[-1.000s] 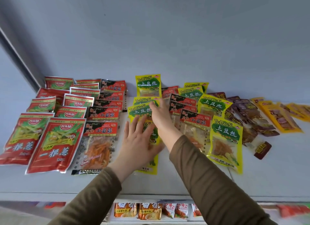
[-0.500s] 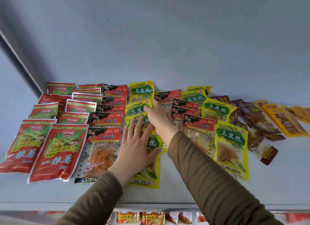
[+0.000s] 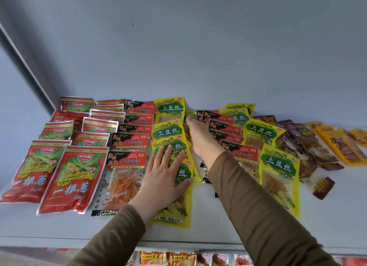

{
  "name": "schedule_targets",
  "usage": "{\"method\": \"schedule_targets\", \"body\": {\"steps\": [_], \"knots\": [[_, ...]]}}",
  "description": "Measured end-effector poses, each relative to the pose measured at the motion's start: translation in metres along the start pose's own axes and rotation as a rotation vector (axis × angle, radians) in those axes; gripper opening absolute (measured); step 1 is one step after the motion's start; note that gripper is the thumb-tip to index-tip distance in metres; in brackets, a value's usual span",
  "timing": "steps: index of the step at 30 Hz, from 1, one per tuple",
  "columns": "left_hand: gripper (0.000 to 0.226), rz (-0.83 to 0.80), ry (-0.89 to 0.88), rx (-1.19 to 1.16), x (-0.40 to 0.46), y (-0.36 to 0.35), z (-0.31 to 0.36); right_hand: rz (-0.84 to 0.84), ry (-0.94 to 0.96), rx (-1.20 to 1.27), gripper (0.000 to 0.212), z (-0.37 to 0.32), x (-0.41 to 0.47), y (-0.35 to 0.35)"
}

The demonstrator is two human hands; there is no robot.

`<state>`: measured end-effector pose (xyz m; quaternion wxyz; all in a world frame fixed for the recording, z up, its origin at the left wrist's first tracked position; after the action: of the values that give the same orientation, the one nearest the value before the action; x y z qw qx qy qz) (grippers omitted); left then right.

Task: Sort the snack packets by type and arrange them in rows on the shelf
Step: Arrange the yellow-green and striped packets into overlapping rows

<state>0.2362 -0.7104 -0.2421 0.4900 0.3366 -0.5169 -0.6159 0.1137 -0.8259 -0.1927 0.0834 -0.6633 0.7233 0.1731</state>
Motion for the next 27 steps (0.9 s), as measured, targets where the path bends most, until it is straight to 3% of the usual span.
{"method": "schedule_targets", "body": {"steps": [3,11,15,21,24,27], "knots": [[0.085,-0.001,-0.004,-0.007,-0.001,0.001,-0.001,0.040,-0.068,0.124,0.068,-0.001,0.001,0.006],[0.095,0.018,0.045,-0.065,0.016,0.016,-0.005,0.044,-0.161,0.350,0.075,-0.005,0.001,0.005],[0.108,0.020,0.126,-0.024,0.058,0.033,-0.022,0.065,-0.224,0.420,0.062,-0.002,-0.006,-0.003],[0.122,-0.137,0.124,0.013,0.104,0.034,-0.035,0.078,-0.216,0.435,0.048,-0.007,-0.004,-0.005],[0.117,-0.068,0.093,0.004,0.097,0.027,-0.030,0.041,-0.194,0.431,0.024,-0.009,0.007,-0.005],[0.112,0.011,0.071,0.014,0.085,0.024,-0.021,0.053,-0.190,0.406,0.025,-0.009,0.014,-0.004]]}}
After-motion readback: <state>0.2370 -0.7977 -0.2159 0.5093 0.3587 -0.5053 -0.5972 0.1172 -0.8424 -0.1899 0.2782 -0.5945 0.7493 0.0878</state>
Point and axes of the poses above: each hand's wrist, its own x-axis towards the middle knuckle, its own y-axis out of the back of the hand, z = x × y, the point moved 4 cm from there along x, towards the middle knuckle, and after that the axes turned 4 degrees about -x, right-handed, at the moved point
